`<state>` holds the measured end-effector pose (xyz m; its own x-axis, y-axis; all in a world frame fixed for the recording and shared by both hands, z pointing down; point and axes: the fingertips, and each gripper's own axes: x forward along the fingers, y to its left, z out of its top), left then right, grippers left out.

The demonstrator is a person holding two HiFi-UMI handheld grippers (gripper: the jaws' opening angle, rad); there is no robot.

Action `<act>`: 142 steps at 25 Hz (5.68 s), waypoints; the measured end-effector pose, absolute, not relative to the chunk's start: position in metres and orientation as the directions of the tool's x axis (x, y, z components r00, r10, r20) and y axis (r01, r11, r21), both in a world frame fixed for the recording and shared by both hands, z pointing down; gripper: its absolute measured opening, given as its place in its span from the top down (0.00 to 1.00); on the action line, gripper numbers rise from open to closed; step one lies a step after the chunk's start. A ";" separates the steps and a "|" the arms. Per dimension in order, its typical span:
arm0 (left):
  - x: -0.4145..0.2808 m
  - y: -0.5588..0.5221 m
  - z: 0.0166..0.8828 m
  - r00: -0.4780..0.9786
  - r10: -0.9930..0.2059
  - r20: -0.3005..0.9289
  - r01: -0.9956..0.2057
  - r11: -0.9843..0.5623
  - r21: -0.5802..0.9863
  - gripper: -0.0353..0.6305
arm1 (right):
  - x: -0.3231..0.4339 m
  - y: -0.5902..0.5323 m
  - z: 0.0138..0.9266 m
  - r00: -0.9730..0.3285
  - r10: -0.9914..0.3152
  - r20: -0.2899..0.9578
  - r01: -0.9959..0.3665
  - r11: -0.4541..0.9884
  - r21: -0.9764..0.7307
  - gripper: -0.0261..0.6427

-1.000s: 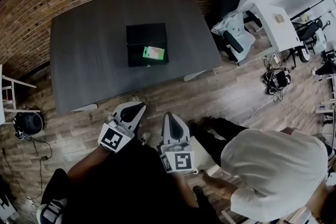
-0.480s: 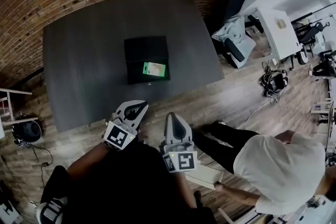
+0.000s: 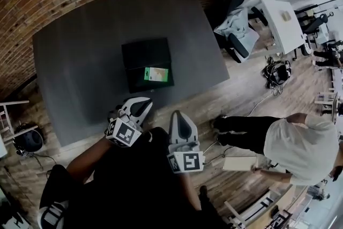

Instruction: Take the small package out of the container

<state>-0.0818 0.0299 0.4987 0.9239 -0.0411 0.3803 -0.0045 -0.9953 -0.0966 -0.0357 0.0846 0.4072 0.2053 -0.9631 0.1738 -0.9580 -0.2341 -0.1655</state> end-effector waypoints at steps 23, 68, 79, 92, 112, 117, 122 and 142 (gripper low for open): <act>0.018 -0.006 0.654 0.636 -0.111 0.764 0.093 -0.972 -0.218 0.82 | 0.090 0.035 0.437 -0.046 -0.981 0.187 -0.972 0.000 -0.236 0.93; 0.070 -0.023 0.785 0.109 -0.120 0.987 0.605 -0.780 -0.161 0.45 | 0.166 0.010 0.492 -0.105 -0.962 0.251 -0.938 0.012 -0.347 0.93; 0.064 -0.024 0.799 -0.036 -0.161 0.986 0.643 -0.759 -0.101 0.44 | 0.180 0.014 0.498 -0.086 -0.963 0.257 -0.931 -0.014 -0.364 0.93; 0.064 -0.018 0.798 -0.006 -0.079 0.997 0.643 -0.764 -0.056 0.44 | 0.180 0.014 0.502 -0.108 -0.954 0.279 -0.930 -0.002 -0.368 0.93; 0.044 -0.027 0.781 0.047 -0.073 0.996 0.528 -0.845 -0.087 0.44 | 0.165 0.001 0.500 -0.178 -0.953 0.244 -0.929 0.081 -0.360 0.93; 0.038 -0.033 0.773 0.056 -0.090 0.994 0.470 -0.876 -0.106 0.44 | 0.163 -0.006 0.503 -0.205 -0.935 0.289 -0.940 0.105 -0.326 0.93; 0.031 -0.039 0.766 0.063 -0.095 0.993 0.411 -0.905 -0.113 0.44 | 0.158 -0.017 0.498 -0.214 -0.931 0.295 -0.935 0.108 -0.337 0.93; -0.010 -0.061 0.719 0.223 -0.065 0.973 0.177 -0.979 -0.106 0.44 | 0.106 -0.029 0.496 -0.249 -0.917 0.313 -0.946 0.160 -0.283 0.93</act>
